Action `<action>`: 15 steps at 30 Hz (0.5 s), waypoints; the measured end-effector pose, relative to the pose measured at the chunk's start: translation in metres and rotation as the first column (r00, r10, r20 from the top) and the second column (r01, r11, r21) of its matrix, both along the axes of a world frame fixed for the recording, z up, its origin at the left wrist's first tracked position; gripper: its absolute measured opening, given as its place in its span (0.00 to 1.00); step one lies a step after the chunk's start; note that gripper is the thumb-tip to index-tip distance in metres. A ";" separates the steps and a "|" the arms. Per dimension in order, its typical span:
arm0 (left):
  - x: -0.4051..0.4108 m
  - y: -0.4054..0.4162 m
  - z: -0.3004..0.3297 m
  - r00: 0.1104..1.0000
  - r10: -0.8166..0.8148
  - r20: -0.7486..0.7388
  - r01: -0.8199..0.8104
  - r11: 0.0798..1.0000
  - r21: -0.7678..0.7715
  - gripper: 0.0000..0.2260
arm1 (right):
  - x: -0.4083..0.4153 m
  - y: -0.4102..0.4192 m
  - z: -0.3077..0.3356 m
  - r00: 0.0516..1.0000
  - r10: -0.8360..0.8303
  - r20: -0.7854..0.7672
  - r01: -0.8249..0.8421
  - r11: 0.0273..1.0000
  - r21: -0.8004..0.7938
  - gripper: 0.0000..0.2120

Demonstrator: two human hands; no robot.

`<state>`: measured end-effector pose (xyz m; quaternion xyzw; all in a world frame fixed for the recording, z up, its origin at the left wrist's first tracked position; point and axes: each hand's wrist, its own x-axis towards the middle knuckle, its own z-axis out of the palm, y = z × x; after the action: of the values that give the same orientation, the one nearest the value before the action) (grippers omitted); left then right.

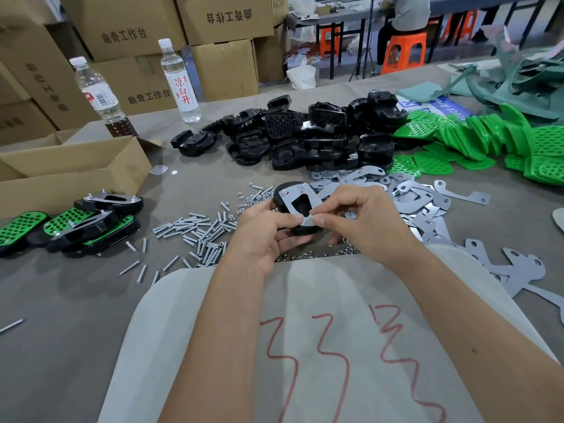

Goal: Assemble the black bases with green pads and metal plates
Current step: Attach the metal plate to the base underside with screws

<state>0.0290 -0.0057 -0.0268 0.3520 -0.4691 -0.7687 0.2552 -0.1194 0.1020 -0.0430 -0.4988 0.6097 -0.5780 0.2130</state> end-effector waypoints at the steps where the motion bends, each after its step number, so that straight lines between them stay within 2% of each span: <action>1: 0.000 0.000 0.000 1.000 -0.001 0.000 0.001 1.000 -0.002 0.15 | 0.000 0.000 0.000 1.000 -0.002 0.003 0.002 1.000 0.009 0.06; 8: -0.001 0.003 0.000 1.000 -0.007 -0.004 0.007 1.000 -0.028 0.17 | 0.006 0.002 0.001 0.998 -0.044 -0.045 0.044 0.999 -0.008 0.11; 15: -0.001 0.002 -0.001 1.000 0.001 -0.019 -0.002 0.999 -0.032 0.16 | 0.010 0.001 0.004 0.994 -0.058 -0.092 0.055 0.998 -0.042 0.05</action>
<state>0.0282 -0.0035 -0.0283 0.3412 -0.4786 -0.7642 0.2657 -0.1092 0.1026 -0.0393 -0.5120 0.6212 -0.5719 0.1577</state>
